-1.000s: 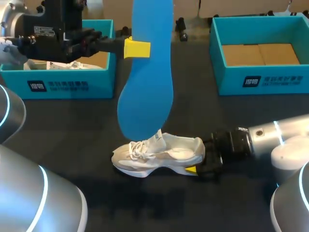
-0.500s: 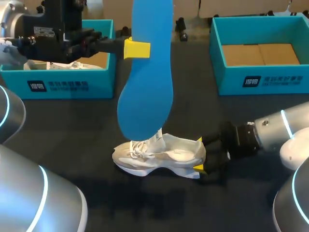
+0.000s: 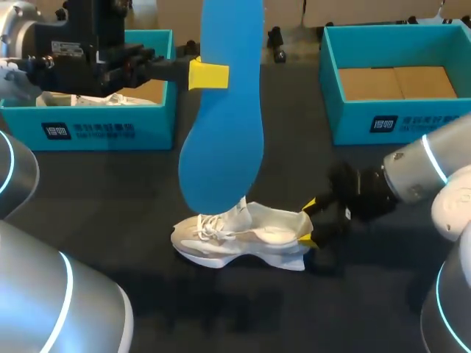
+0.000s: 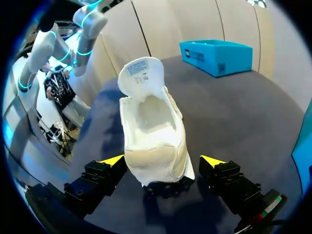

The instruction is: Take the shoe out of the shoebox, open the shoe tongue, remove and reinsert the insole, then place the shoe into the shoebox

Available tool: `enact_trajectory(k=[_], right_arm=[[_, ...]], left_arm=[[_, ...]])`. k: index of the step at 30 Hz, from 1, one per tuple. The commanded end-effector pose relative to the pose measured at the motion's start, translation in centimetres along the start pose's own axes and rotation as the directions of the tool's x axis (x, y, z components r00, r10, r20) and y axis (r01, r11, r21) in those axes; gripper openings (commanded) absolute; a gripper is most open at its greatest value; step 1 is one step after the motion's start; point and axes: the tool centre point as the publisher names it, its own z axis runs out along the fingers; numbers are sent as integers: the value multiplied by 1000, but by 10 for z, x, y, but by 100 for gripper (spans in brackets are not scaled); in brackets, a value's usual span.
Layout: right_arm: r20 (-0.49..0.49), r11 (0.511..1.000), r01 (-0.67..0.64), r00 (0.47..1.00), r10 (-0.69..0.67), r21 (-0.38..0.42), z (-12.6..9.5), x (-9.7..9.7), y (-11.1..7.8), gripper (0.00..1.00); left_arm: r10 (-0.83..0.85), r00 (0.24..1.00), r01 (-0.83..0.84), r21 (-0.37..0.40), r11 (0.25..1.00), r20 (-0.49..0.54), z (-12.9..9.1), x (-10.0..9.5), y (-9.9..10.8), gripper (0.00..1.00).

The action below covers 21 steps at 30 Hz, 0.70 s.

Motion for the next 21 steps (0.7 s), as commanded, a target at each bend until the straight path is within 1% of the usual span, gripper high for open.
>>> enact_trajectory(k=[1, 9, 10, 12, 14, 19, 21], right_arm=[[30, 943, -4, 1000, -6, 332, -6, 8, 15, 100], [39, 878, -38, 999, 22, 478, -10, 13, 26, 100], [40, 861, -51, 999, 36, 506, -10, 14, 27, 100], [36, 843, -63, 998, 52, 535, -10, 14, 28, 100], [37, 814, -85, 996, 78, 574, -10, 15, 29, 100], [54, 774, -91, 996, 74, 627, -7, 17, 31, 100], [60, 765, -85, 996, 61, 638, -4, 18, 32, 100]], left_arm=[[0, 1000, 0, -1, 1000, -2, 1, -1, -1, 0], [0, 1000, 0, -1, 1000, -2, 1, -1, -1, 0], [0, 1000, 0, -1, 1000, -2, 1, -1, -1, 0], [0, 1000, 0, -1, 1000, -2, 1, -1, -1, 0], [0, 1000, 0, -1, 1000, -2, 1, -1, -1, 0], [0, 1000, 0, -1, 1000, -2, 1, -1, -1, 0], [0, 1000, 0, -1, 1000, -2, 1, -1, -1, 0]])
